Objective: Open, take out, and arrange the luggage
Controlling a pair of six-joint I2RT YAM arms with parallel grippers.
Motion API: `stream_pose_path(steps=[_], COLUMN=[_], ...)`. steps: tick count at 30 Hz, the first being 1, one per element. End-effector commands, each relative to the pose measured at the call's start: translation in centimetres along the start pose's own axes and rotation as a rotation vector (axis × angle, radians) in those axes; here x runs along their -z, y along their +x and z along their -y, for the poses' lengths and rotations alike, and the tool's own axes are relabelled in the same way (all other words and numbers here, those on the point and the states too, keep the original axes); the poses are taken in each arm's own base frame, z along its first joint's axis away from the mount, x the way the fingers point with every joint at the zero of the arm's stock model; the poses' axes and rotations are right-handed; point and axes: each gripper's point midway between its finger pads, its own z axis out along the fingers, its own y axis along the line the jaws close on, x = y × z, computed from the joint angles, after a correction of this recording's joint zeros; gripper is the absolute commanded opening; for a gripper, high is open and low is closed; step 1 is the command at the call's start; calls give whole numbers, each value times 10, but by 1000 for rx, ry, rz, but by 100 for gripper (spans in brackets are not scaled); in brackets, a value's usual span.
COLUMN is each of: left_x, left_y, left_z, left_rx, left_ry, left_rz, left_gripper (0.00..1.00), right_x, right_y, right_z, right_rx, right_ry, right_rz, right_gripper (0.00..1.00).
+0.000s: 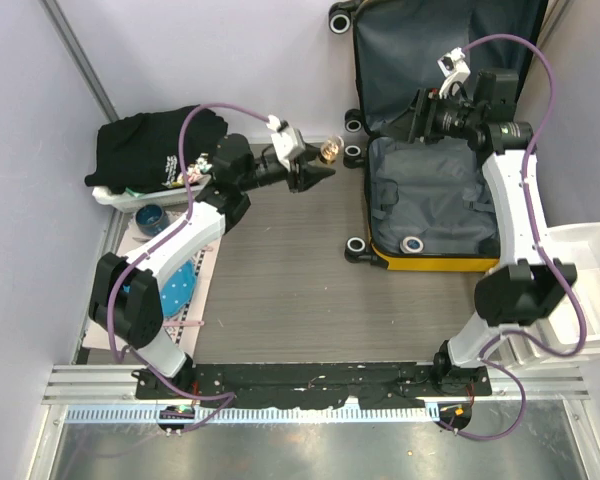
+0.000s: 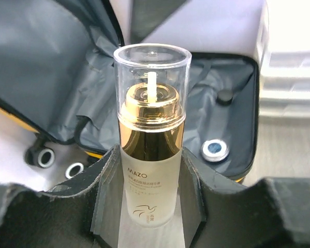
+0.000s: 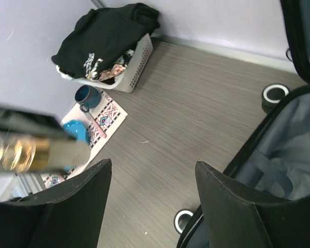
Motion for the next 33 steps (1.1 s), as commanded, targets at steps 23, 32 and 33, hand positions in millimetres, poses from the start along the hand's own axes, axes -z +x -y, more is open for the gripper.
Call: stream_pose_path(steps=[23, 32, 33], left_x=[-30, -37, -37], left_y=[-10, -10, -10], left_z=[49, 54, 55], left_rx=[353, 349, 347], left_ry=[214, 235, 240], left_rz=[97, 99, 99], left_gripper=[0, 0, 0], right_x=[8, 10, 9], right_y=[43, 62, 60], right_z=[-121, -125, -124], right_rx=[375, 385, 387], right_ry=[-188, -162, -153], right_rz=[-140, -187, -174], right_gripper=[78, 71, 66])
